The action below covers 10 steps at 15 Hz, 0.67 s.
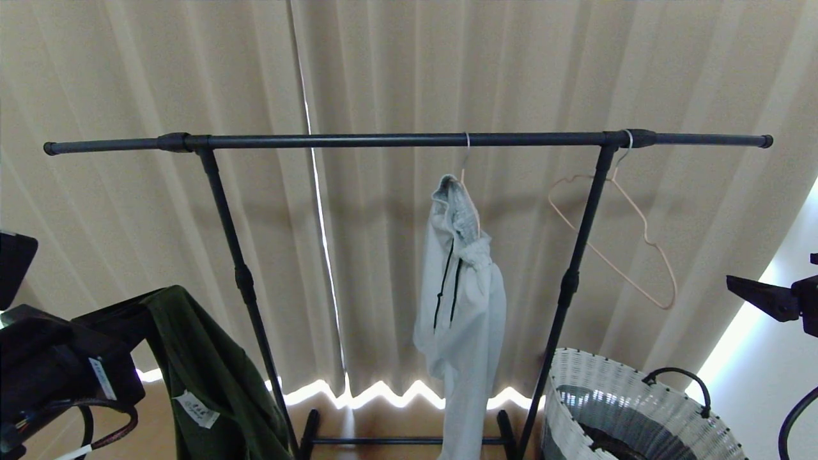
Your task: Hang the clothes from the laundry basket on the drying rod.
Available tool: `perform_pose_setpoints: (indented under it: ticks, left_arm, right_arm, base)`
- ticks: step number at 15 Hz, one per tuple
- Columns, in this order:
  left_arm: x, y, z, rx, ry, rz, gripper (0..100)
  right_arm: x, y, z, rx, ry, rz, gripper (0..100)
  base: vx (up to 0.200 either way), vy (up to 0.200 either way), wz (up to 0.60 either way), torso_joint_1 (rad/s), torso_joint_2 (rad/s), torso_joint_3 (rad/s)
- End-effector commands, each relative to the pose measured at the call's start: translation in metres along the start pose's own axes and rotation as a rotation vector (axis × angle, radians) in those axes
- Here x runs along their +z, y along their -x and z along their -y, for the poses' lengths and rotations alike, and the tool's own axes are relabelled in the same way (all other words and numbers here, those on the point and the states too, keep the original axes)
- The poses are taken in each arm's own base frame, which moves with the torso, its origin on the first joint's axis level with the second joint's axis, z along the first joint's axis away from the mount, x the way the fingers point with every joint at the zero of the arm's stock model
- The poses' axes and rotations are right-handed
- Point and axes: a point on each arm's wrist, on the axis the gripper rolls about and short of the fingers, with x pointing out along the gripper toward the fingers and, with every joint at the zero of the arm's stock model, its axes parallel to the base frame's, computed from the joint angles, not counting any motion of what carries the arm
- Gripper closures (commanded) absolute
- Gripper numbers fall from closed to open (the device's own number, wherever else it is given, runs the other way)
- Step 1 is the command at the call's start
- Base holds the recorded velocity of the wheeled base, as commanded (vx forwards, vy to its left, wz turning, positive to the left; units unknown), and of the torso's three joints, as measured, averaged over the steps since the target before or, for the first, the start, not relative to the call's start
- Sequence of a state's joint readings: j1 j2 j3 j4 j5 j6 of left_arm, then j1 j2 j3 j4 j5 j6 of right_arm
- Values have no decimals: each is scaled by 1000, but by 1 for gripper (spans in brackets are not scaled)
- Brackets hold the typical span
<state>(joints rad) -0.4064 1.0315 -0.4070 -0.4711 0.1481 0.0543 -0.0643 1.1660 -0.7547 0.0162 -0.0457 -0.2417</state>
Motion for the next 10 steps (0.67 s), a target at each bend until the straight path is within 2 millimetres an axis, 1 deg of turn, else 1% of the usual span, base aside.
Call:
perform_pose_setpoints:
  ticks: [1,6,10]
  left_arm:
    - [1,1,0,-2,-1,3,100]
    - [-1,-1,0,0,-12,-8,100]
    - [-2,-1,1,-3,-14,-9,100]
  right_arm:
    - [-2,-1,0,1,1,-7,0]
    - [-1,-1,0,-1,1,-2,0]
    - [-1,-1,0,-1,-1,1,0]
  base:
    - [0,0,0,0,0,0]
    - [0,0,0,0,0,0]
    - [200,0,0,2,1,5]
